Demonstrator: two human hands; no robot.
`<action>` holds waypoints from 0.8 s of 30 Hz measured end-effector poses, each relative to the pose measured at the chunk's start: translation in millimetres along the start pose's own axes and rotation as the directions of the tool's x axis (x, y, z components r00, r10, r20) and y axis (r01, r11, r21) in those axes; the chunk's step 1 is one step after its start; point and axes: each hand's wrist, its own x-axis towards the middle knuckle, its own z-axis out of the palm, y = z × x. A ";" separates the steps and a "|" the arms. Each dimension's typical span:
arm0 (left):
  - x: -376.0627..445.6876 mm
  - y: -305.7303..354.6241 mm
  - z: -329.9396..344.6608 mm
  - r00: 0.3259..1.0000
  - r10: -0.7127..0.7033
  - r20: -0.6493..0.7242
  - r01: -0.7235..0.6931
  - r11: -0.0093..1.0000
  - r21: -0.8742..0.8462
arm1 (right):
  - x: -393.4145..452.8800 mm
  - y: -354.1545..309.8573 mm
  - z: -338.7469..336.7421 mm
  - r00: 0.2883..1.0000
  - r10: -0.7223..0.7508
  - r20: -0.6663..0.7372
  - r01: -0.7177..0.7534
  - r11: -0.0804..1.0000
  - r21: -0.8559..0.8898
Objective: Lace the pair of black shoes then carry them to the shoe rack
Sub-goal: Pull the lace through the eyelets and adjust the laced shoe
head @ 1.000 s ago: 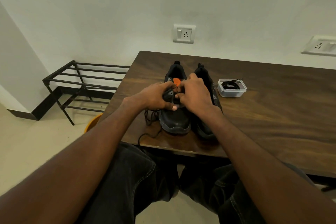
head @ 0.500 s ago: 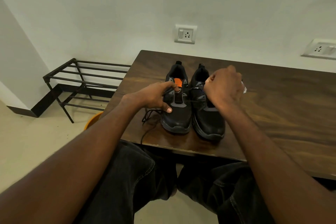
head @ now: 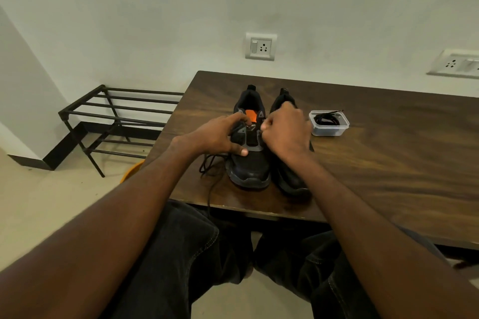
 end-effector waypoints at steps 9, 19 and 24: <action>4.7 -2.2 0.3 0.999 0.034 0.004 -0.034 0.999 -0.015 | -6.5 12.1 -22.8 0.992 -0.088 -0.087 0.080 0.993 -0.090; 6.9 -3.8 4.0 0.999 0.041 -0.016 -0.041 0.999 0.008 | -2.9 -2.8 6.4 0.996 -0.082 0.025 0.082 0.996 -0.018; 8.7 -6.3 2.7 0.999 0.031 -0.015 -0.030 0.999 0.029 | -0.2 14.2 -31.6 0.965 0.132 -0.228 -0.121 0.991 0.062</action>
